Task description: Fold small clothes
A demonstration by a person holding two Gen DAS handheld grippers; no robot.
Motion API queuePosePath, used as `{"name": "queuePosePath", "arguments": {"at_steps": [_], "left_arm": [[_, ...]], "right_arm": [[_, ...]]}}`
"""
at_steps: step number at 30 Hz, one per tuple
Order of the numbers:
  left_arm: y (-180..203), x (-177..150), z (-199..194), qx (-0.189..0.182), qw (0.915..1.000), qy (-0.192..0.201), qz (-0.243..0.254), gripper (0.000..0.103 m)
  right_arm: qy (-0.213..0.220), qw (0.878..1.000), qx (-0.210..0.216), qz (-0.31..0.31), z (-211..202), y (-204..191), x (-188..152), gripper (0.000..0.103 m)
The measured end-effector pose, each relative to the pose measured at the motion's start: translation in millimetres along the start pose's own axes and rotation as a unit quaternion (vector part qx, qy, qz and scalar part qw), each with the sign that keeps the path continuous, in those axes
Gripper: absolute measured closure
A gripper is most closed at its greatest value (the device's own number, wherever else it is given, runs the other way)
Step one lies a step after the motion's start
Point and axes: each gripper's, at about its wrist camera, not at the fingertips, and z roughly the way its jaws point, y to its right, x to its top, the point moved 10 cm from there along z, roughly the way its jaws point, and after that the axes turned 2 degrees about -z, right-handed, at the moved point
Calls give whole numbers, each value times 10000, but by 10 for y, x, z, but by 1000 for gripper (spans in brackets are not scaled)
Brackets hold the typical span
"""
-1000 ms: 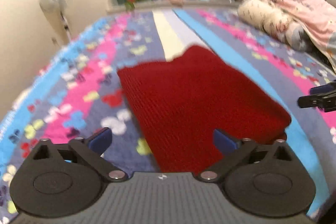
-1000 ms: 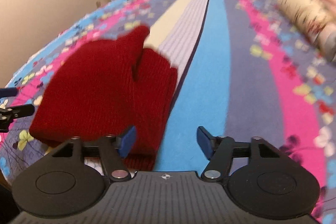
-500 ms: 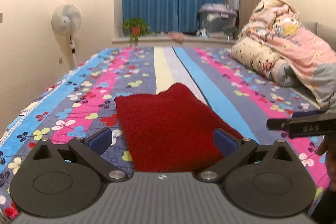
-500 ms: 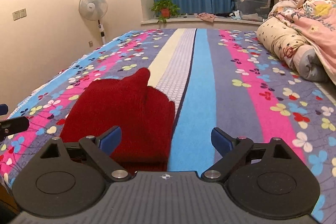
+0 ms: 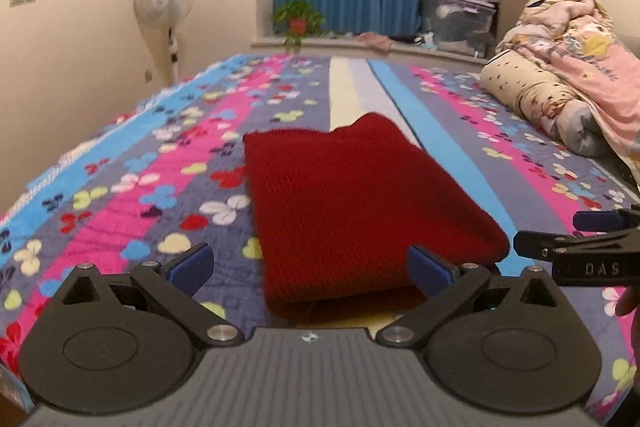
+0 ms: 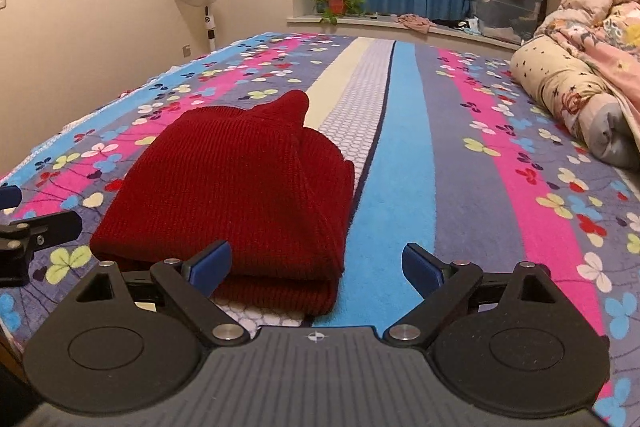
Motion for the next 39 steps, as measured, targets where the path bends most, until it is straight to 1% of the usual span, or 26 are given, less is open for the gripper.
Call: {"name": "queuePosePath", "arguments": {"at_steps": [4, 11, 15, 17, 23, 39], "left_arm": [[-84, -3, 65, 174, 9998, -70, -9, 0], [-115, -27, 121, 169, 9993, -310, -153, 0], [-114, -10, 96, 246, 9991, -277, -206, 0], [-110, -4, 85, 235, 9992, -255, -214, 0], [-73, -42, 90, 172, 9989, -369, -245, 0], [-18, -55, 96, 117, 9990, -382, -212, 0]], "right_arm": [[-37, 10000, 21, -35, 56, -20, -2, 10], [-4, 9997, 44, -223, 97, -125, 13, 10], [13, 9993, 124, -354, 109, -223, 13, 10], [1, 9992, 166, -374, 122, -260, 11, 10], [10, 9990, 221, -392, 174, -344, 30, 10], [37, 9978, 395, -540, 195, -511, 43, 10]]}}
